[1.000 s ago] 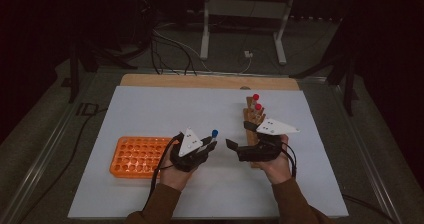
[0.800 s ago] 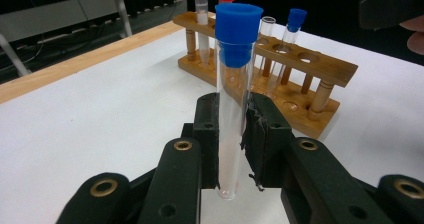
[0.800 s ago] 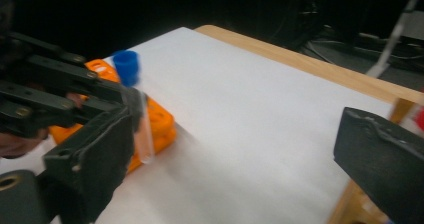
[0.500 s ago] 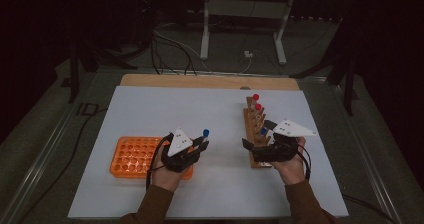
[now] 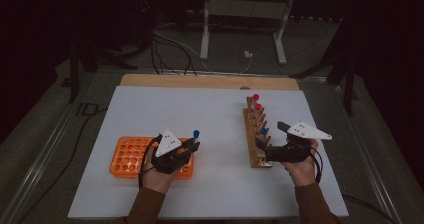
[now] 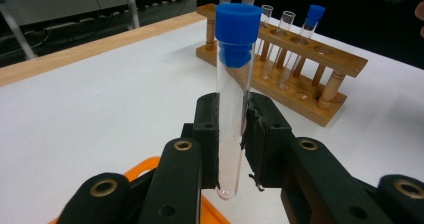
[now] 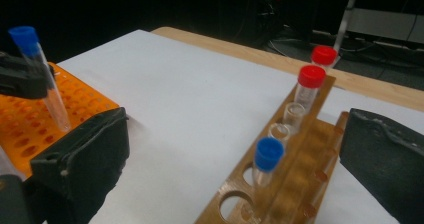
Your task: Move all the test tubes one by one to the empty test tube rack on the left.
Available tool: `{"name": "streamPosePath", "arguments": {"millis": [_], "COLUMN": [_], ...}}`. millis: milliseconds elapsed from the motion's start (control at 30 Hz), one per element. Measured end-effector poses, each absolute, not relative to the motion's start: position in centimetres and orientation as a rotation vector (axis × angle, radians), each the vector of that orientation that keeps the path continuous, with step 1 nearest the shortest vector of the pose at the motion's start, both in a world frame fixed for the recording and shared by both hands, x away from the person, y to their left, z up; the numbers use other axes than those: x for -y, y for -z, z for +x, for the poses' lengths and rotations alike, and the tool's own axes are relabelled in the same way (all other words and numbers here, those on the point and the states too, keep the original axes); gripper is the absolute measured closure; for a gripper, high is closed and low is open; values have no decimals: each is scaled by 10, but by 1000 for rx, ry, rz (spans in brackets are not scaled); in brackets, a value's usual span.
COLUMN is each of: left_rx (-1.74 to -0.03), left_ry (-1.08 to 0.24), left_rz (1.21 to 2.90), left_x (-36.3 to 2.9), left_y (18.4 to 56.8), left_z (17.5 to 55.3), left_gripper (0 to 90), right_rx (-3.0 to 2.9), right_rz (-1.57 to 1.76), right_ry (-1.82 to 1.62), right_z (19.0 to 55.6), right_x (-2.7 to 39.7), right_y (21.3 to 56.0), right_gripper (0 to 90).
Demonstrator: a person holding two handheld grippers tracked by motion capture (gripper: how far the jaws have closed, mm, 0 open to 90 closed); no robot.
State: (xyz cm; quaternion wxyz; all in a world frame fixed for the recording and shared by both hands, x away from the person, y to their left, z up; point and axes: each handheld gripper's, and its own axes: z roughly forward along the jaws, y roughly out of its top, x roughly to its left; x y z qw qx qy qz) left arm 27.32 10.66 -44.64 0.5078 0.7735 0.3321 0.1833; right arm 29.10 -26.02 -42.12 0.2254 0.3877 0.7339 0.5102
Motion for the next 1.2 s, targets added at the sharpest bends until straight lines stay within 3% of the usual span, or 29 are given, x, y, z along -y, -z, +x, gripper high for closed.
{"name": "streamPosePath", "arguments": {"millis": [833, 1200], "left_rx": [-828, -806], "left_ry": [-400, -396], "left_rz": [1883, 1988], "left_x": [-133, -130], "left_y": [459, 470], "left_z": [251, 244], "left_gripper": [768, 766], "right_rx": [-1987, -1990], "right_rz": [1122, 1125], "right_ry": [-1421, -1417], "right_z": [283, 281], "right_x": [276, 278], "right_y": [430, 432], "right_gripper": [0, 0]}}
